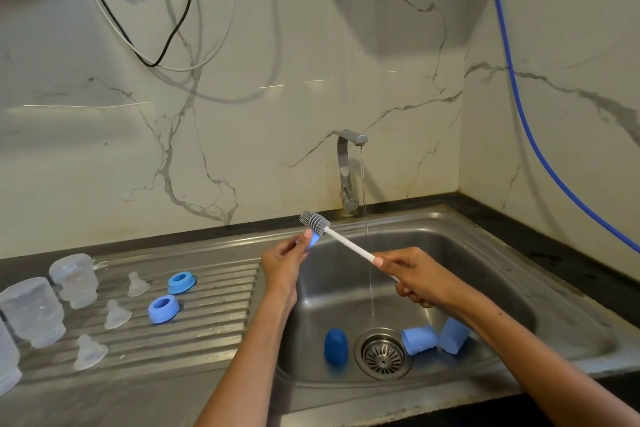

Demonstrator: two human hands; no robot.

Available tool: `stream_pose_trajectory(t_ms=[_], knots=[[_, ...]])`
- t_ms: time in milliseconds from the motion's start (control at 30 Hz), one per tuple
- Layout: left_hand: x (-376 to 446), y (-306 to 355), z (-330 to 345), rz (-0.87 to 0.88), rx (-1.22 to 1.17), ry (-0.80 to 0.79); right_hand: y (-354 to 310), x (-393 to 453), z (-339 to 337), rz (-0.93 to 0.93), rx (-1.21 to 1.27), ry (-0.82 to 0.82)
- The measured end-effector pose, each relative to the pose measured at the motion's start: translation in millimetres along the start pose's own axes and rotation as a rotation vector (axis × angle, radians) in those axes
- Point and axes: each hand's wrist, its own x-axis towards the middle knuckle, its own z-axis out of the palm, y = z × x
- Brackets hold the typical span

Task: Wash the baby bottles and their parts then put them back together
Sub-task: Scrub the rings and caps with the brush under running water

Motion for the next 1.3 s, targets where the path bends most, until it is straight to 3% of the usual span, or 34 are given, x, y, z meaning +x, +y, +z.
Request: stream_pose_trajectory(t_ms=[200, 400, 567, 933, 1133, 1300], knots=[[8, 2, -10, 0.034, -0.042, 0.048, 5, -4, -19, 0.115, 0.093, -0.121], [-1, 3, 2, 0.082, 0.048, -0.077, 6, 0, -12, 0.107, 0.081, -0.073], [10, 8, -9, 0.015, -0.126, 0.057, 4, -6, -25, 0.168, 0.15, -0.174], [17, 12, -9, -0.238, -0.565, -0.034, 3, -6, -17, 0.094, 0.118, -0.175], [17, 9, -2, -0.214, -0.44, -0.098, 3, -1, -4, 0.046, 0.05, -0.068], [17, 5, -7, -0.156, -0.379, 0.008, 1, -5, -13, 0.129, 0.089, -0.162]])
